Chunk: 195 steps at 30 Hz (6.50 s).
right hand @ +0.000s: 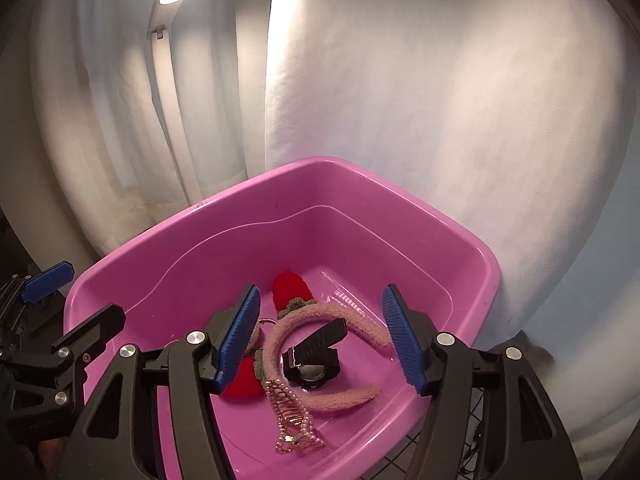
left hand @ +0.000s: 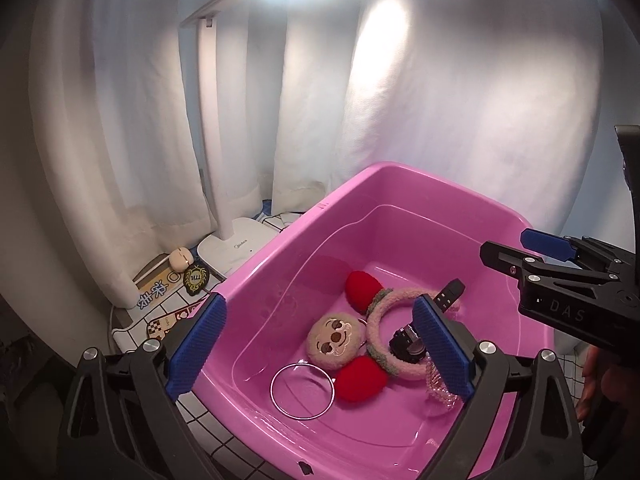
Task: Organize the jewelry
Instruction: 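Open both tools to drop the bangle and pearl clip into the tub, then move both tools back toward the black bow tie and brown clip, then close the left tool on the thin brown clip while the right tool grasps the black bow tie, then carry the brown clip with the left tool to the tub while the right tool carries the bow tie, then open both tools to drop the brown clip and bow tie into the tub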
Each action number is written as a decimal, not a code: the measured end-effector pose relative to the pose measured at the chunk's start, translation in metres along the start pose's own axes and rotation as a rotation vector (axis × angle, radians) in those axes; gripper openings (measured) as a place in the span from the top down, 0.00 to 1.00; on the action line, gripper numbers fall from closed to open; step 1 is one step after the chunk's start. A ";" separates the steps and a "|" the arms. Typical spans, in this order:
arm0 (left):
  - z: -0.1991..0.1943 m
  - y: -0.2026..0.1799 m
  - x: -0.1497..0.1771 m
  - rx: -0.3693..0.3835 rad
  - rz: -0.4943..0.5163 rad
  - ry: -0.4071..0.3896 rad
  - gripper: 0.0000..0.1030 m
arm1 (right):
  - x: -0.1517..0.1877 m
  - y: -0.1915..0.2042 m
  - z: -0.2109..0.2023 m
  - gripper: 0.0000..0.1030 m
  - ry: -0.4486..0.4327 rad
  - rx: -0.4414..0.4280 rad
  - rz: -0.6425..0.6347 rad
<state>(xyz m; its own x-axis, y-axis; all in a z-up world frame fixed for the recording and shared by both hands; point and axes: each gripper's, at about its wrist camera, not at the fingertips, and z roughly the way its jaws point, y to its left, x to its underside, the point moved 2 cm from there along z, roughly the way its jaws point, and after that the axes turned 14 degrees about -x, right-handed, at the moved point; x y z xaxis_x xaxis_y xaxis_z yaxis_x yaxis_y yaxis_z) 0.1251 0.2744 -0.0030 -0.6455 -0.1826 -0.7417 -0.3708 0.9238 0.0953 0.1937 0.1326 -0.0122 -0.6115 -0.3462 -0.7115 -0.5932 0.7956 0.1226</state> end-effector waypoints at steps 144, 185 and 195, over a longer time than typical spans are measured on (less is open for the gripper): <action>-0.063 -0.312 0.214 -0.007 0.084 0.173 0.89 | 0.240 -0.271 -0.048 0.82 0.131 -0.064 0.060; -0.099 -0.065 0.004 0.045 0.034 -0.152 0.88 | 0.060 -0.044 -0.122 0.82 -0.204 -0.047 0.040; -0.039 -0.031 0.001 -0.005 0.049 -0.077 0.87 | 0.033 -0.016 -0.046 0.82 -0.077 -0.048 -0.007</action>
<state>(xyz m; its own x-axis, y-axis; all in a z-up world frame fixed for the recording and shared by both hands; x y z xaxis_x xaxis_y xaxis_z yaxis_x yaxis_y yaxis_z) 0.1093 0.2326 0.0191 -0.6094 -0.1104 -0.7851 -0.3436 0.9292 0.1361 0.1587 0.0854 -0.0061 -0.5664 -0.3109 -0.7632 -0.6228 0.7680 0.1493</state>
